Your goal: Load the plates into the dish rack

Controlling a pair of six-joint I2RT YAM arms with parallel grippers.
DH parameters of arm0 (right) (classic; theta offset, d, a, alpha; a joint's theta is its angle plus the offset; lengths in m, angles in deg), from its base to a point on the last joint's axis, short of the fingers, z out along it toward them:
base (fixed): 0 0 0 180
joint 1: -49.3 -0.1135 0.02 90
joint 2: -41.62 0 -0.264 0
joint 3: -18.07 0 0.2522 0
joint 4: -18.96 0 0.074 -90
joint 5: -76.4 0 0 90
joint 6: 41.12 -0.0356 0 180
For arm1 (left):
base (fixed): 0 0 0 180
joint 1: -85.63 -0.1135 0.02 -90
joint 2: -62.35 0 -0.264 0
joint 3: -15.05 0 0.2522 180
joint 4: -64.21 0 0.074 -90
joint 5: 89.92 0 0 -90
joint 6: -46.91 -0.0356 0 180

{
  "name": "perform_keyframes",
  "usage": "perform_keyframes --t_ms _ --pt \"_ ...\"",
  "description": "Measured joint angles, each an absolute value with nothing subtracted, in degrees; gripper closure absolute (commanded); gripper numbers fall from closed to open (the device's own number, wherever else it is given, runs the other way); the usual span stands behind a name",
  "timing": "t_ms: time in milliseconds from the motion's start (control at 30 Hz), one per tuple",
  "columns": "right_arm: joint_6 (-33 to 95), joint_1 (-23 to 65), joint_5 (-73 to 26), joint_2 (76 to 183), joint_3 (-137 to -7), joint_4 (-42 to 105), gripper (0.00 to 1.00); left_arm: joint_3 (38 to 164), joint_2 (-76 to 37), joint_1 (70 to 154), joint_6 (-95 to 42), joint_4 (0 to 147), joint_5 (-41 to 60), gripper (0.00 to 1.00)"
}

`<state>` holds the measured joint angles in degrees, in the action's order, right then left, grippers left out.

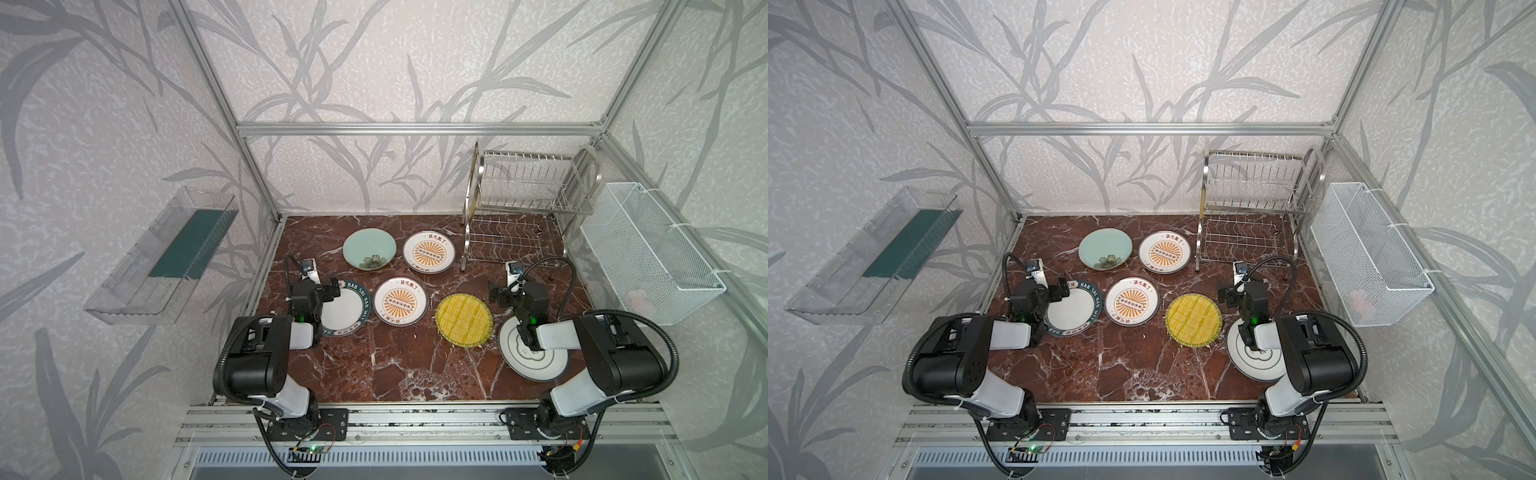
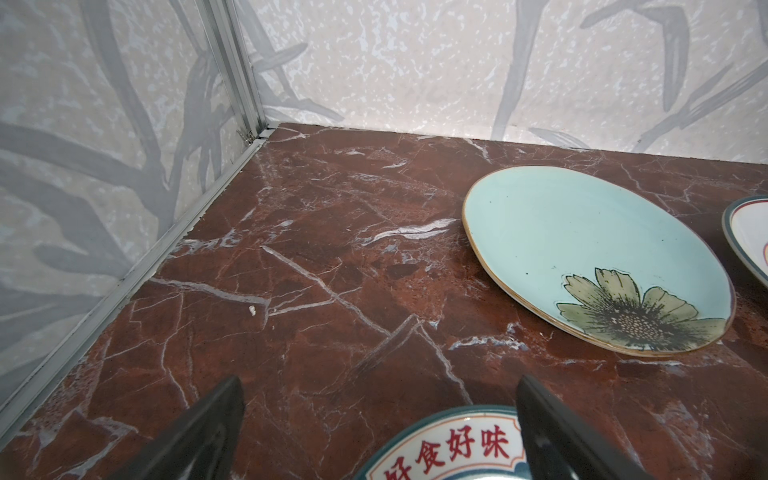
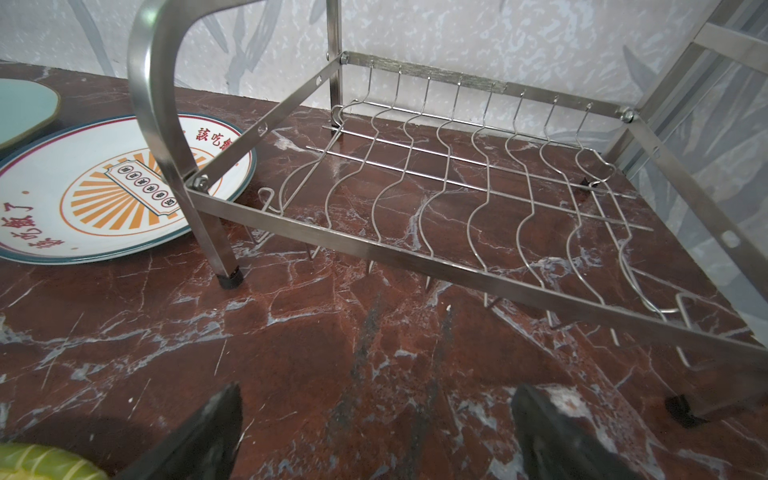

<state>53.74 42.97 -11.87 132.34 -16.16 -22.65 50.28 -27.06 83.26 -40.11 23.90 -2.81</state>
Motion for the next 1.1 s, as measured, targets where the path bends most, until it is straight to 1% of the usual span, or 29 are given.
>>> perform_keyframes --t_ms 267,400,567,800,967,1100 --pt "53.4 43.0 -11.9 132.3 -16.2 -22.7 0.01 50.3 -27.1 83.3 -40.2 23.9 -2.8 0.01" --pt "53.4 43.0 -11.6 131.9 -16.6 -20.8 0.01 51.1 -27.0 83.3 -40.2 26.9 -2.8 0.01" --pt "53.2 43.0 -9.7 126.5 -18.3 -14.5 0.01 52.3 -24.3 83.3 -40.1 32.8 -3.9 0.01" --pt "50.7 42.9 -8.1 116.2 -25.3 1.8 0.01 58.9 -12.7 83.4 -37.9 46.1 -4.9 0.01" --pt "47.0 42.9 -12.4 108.5 -32.9 17.2 0.01 65.3 -5.1 84.8 -31.3 55.2 -4.2 0.01" --pt "44.0 42.9 -16.1 105.0 -37.7 25.8 0.00 73.4 -4.9 89.7 -28.0 64.8 -5.2 0.01"
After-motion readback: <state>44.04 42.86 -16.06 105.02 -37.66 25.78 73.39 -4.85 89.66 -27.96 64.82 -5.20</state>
